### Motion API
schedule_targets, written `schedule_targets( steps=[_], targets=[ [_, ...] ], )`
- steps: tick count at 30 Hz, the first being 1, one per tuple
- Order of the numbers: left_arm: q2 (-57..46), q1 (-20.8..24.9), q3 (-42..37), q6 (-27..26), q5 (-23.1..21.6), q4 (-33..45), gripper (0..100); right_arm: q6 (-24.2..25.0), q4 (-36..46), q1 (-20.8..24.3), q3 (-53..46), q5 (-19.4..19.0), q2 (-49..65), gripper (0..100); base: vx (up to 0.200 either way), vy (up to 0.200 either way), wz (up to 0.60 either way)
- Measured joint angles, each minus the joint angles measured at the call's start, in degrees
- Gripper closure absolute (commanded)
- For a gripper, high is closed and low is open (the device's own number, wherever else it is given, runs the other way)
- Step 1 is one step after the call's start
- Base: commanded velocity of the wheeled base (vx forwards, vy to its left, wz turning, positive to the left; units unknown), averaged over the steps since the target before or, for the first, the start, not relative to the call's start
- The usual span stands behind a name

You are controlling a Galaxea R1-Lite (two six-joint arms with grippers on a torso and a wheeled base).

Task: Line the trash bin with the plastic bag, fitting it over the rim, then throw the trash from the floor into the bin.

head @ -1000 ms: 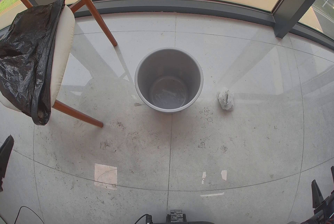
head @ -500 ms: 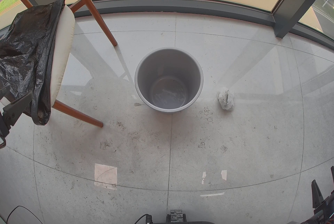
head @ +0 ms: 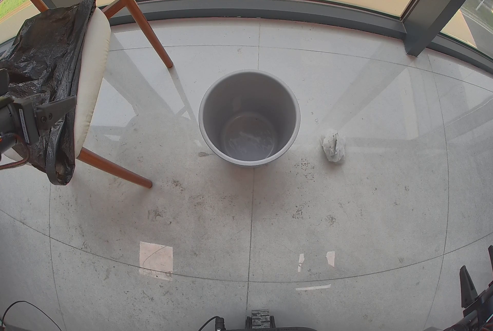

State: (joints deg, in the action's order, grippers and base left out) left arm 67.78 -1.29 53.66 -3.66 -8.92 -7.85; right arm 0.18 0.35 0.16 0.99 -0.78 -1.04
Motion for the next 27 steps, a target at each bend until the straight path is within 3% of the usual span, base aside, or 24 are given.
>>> schedule_targets(
  steps=[10, 27],
  targets=[
    [9.0, -0.9, 6.0, 0.3, 4.8, -7.8, 0, -0.4, 0.0, 0.0, 0.0, 0.0, 0.0, 0, 0.000, 0.000, 0.00],
    [20.2, -5.9, 7.4, 0.4, 3.0, -17.7, 0, -0.4, 0.0, -0.1, 0.0, -0.1, 0.0, 0, 0.000, 0.000, 0.00]
  ],
)
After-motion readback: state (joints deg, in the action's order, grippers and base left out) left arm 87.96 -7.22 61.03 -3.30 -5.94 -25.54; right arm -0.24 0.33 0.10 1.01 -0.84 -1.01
